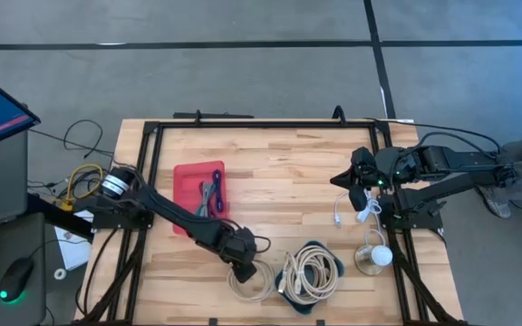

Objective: Pick & Place USB Port
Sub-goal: Put the white HDMI cable into the blue bin

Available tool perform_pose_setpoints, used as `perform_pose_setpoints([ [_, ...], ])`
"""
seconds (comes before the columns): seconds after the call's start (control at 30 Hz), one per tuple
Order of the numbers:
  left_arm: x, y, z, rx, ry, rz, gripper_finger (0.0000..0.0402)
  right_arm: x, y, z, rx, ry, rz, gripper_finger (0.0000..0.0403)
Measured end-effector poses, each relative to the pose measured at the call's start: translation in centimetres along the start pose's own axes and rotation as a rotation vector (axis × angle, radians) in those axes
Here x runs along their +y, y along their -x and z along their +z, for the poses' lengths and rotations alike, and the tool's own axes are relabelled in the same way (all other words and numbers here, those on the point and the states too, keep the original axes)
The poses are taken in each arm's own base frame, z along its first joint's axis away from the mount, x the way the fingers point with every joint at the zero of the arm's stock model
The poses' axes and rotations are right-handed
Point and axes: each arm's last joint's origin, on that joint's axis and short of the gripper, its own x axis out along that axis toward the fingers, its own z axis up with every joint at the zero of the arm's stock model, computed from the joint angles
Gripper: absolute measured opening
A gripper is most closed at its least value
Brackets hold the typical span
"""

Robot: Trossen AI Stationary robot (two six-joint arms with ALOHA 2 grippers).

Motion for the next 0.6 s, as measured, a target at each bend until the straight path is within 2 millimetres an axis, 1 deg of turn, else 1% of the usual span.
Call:
perform_pose_setpoints([
  [0.23, 0.2, -2.6, -0.1, 0.018, -0.011, 0.014, 0.0159, 0.0, 0.0, 0.0, 0.000, 0.000, 0.000, 0.0008],
  [0.33, 0.2, -3.0, -0.1, 0.028, -0.009, 0.018, 0.0159, 0.0, 0.0, 0.0, 0.000, 0.000, 0.000, 0.0008],
  [0.47, 0.2, -2.9, -0.1, 0.025, -0.011, 0.016, 0.0157, 0.0, 0.0, 0.0, 0.000, 0.000, -0.001, 0.0008],
  [0.53, 0.2, -2.9, 0.0, 0.025, -0.009, 0.017, 0.0146, 0.0, 0.0, 0.0, 0.000, 0.000, -0.001, 0.0008],
  [0.6, 0.3, -2.9, 0.0, 0.025, -0.009, 0.016, 0.0123, 0.0, 0.0, 0.0, -0.001, 0.000, -0.002, 0.0008],
])
